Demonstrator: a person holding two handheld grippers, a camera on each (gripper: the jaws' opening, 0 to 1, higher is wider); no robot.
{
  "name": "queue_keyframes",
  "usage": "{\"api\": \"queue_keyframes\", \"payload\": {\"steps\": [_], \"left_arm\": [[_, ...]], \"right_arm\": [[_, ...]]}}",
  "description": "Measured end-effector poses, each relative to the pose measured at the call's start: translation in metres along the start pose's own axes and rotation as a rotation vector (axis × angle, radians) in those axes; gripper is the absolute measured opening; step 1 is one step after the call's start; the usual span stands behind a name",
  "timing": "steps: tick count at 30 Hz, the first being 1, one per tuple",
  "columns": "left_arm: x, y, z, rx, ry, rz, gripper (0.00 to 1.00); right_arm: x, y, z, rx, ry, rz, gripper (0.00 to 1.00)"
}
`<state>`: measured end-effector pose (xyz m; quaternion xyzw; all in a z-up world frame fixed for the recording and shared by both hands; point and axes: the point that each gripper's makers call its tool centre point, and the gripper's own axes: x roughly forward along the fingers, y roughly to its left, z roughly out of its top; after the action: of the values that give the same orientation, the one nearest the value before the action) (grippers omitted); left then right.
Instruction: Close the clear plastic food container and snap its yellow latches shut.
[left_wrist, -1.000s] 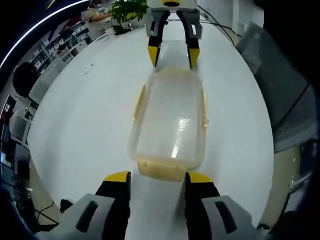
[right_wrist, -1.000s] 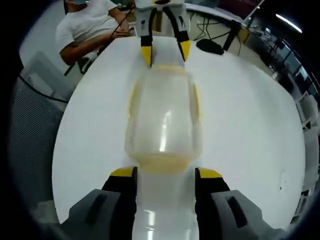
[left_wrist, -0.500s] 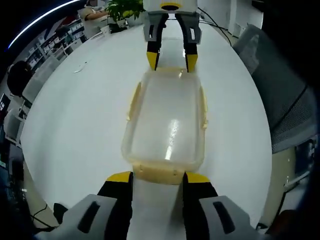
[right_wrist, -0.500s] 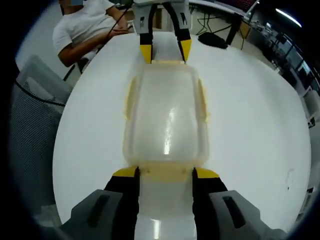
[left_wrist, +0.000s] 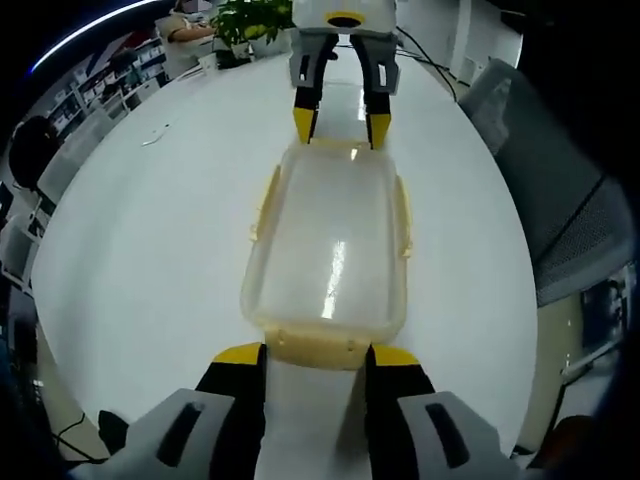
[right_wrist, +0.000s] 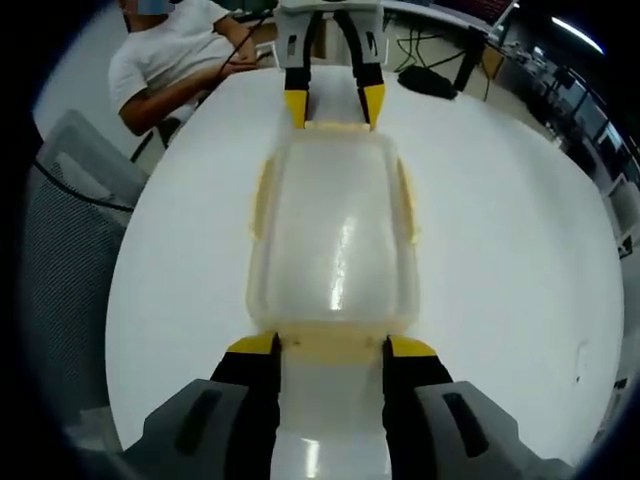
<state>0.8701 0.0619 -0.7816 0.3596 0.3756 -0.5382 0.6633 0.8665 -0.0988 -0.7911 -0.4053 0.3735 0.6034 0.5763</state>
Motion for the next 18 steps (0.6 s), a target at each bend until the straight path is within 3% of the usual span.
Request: {"api": "queue_keyframes", "payload": {"steps": [10, 18], "left_arm": [[0.0030, -0.0074, 0.0050, 0.070, 0.027, -0.075, 0.34], [0.0028, -0.0093, 0.0046, 0.067, 0.034, -0.076, 0.33]], "right_arm": [[-0.0003, 0.0018, -0.0006, -0.015, 0.007, 0.000, 0.37], [-0.0015, 0.0032, -0.0018, -0.020, 0.002, -0.006, 0.36]]}}
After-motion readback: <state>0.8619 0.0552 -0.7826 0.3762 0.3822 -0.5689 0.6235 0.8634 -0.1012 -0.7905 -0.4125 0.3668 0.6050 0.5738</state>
